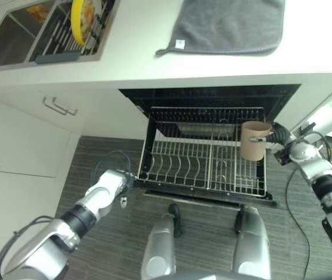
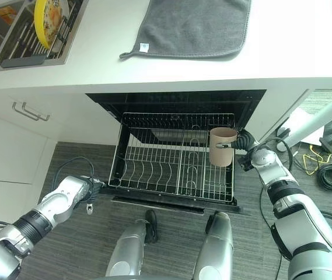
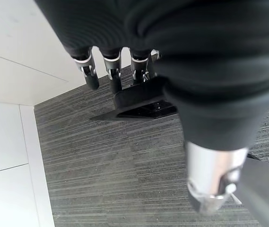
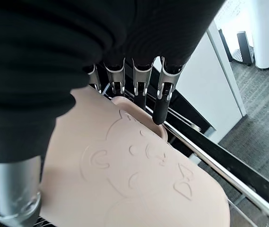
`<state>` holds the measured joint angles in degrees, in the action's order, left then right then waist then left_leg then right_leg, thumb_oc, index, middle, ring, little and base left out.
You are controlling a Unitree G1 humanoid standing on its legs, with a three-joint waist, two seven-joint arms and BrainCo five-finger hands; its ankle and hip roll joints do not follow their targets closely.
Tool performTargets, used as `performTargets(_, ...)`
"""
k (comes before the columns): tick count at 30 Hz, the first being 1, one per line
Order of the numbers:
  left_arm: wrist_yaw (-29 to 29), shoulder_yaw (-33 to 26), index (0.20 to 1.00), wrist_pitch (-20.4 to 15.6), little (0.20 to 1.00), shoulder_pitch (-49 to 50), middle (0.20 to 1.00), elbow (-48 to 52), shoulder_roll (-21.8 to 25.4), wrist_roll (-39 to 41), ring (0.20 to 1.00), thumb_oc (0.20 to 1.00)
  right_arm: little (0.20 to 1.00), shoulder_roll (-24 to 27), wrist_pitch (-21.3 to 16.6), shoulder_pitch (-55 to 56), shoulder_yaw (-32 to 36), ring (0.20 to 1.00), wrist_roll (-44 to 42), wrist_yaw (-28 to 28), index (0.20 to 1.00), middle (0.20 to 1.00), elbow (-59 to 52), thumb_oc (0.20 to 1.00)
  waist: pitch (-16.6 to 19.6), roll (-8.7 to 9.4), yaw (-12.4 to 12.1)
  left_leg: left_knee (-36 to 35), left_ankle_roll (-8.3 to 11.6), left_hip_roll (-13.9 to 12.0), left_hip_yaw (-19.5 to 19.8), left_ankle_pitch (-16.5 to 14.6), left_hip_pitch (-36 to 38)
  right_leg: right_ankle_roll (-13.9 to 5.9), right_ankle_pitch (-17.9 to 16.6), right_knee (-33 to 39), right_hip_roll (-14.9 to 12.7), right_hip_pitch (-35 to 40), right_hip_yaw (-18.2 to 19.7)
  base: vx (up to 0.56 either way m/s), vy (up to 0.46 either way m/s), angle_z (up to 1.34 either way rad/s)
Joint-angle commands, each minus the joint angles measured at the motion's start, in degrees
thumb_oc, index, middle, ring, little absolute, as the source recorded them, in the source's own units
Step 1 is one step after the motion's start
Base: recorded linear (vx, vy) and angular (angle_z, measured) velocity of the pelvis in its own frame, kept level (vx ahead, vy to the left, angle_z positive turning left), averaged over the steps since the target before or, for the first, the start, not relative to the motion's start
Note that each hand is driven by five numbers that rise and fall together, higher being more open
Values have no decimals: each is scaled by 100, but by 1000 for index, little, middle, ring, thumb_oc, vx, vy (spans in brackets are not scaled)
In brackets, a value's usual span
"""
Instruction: Place the dishes in the dishwasher.
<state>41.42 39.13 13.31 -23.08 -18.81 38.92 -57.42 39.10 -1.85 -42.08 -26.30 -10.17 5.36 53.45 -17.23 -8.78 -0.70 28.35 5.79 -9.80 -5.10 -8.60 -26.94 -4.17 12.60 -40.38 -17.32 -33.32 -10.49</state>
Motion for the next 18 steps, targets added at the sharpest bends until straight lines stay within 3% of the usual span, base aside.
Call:
performTargets(1, 321, 707, 1000, 28, 1000, 1486, 1000, -1267, 551, 42, 1000, 1000, 200, 13, -84, -314, 327, 200, -44, 46, 200, 200, 139, 200, -269, 449, -228, 365, -171, 58, 227, -559, -256, -187, 62, 573, -60, 153, 349, 0, 0, 0)
performTargets(4, 293, 716, 1000, 40, 1000, 1473, 1000, -1304, 496, 24, 1000, 1000, 216, -37, 23, -354, 326, 216, -99, 6, 216, 216, 213, 216, -273, 450, -237, 378, -190, 53, 229, -560, -266, -180, 72, 532, -52, 126, 363, 0, 0, 0)
performTargets(5, 253, 699, 1000, 10, 1000, 1485, 1000, -1348, 474, 9, 1000, 1000, 784, -56, 50, -376, 331, 784, -138, -80, 784, 784, 250, 784, -270, 452, -245, 391, -192, 56, 226, -563, -272, -177, 75, 518, -49, 120, 364, 0, 0, 0)
performTargets(6, 212, 692, 1000, 31, 1000, 1506, 1000, -1365, 445, 2, 1000, 1000, 1000, -87, 132, -407, 368, 1000, -218, -122, 1000, 1000, 289, 1000, -269, 453, -246, 398, -200, 47, 221, -562, -283, -166, 87, 492, -37, 104, 368, 0, 0, 0)
performTargets(12, 581, 556, 1000, 497, 1000, 1684, 1000, -1354, 311, 453, 1000, 1000, 1000, -182, 344, -273, 608, 1000, -790, -297, 1000, 1000, 90, 1000, -248, 477, -191, 349, -226, 17, 199, -533, -242, -130, 85, 498, 27, 113, 399, 3, 8, -1)
performTargets(15, -49, 329, 1000, 690, 1000, 1843, 1000, -1190, 210, 1464, 1000, 1000, 1000, -224, 300, 144, 907, 1000, -919, -638, 1000, 1000, -590, 1000, -256, 510, -85, 268, -242, -6, 159, -493, -176, -121, 44, 566, 73, 149, 426, 8, 31, -2)
performTargets(18, -1106, -286, 1000, 454, 1000, 1938, 1000, -263, 537, 2749, 1000, 1000, 1000, -131, 332, 756, 1264, 1000, -1099, -1185, 1000, 1000, -1747, 1000, -266, 508, 11, 172, -274, 15, 134, -431, -111, -113, -24, 676, 135, 187, 476, -21, 33, -2)
